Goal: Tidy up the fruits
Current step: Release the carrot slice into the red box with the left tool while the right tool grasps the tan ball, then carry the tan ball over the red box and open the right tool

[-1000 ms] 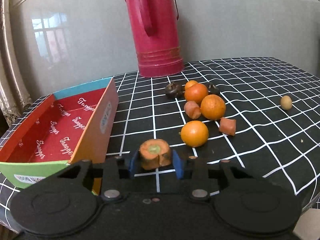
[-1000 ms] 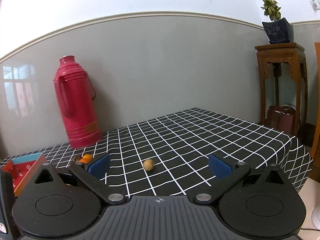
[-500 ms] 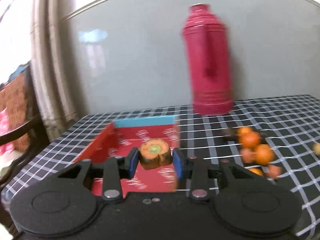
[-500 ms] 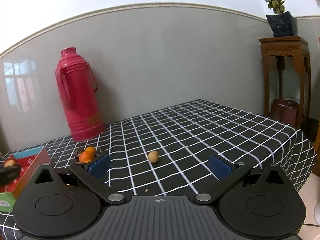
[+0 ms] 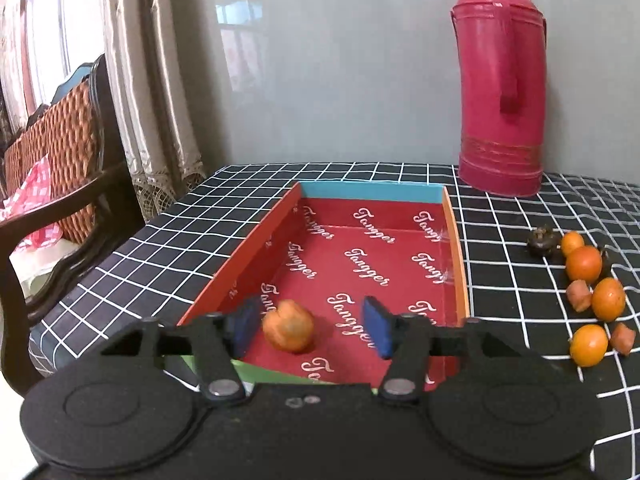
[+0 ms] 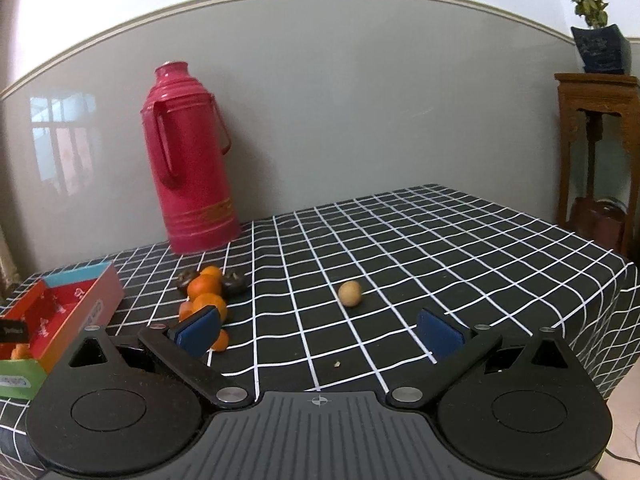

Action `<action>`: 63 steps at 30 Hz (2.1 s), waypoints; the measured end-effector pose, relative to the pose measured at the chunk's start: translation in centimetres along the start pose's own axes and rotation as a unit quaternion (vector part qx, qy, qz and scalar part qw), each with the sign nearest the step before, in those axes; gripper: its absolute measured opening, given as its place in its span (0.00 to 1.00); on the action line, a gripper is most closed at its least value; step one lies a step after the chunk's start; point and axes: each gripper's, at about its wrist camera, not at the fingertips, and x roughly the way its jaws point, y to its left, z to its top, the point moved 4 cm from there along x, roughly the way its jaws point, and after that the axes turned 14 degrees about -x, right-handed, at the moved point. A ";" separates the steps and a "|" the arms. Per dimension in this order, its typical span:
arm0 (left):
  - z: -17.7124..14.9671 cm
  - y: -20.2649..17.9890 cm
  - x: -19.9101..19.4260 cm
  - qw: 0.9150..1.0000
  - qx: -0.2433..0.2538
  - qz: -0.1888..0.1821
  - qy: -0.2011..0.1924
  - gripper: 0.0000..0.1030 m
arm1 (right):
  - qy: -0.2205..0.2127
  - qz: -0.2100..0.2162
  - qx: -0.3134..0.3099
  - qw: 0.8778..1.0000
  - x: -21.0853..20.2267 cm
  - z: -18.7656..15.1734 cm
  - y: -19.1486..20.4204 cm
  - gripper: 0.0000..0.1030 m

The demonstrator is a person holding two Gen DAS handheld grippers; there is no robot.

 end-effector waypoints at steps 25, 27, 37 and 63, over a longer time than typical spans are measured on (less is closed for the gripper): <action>2.4 3.9 -2.5 0.998 -0.029 0.027 -0.058 0.87 | 0.113 -0.005 -0.003 0.994 14.7 1.5 -4.5 0.61; 2.5 4.2 -2.4 0.998 -0.032 0.028 -0.056 0.88 | 0.115 -0.002 0.005 0.993 15.2 1.3 -4.8 0.61; 2.7 5.4 -2.1 0.997 -0.045 0.039 -0.050 0.89 | 0.114 0.007 -0.021 0.993 16.0 0.7 -3.7 0.25; 3.3 12.1 -1.4 0.987 -0.113 0.109 -0.032 0.90 | -0.029 0.383 -0.108 0.917 8.8 3.8 21.8 0.26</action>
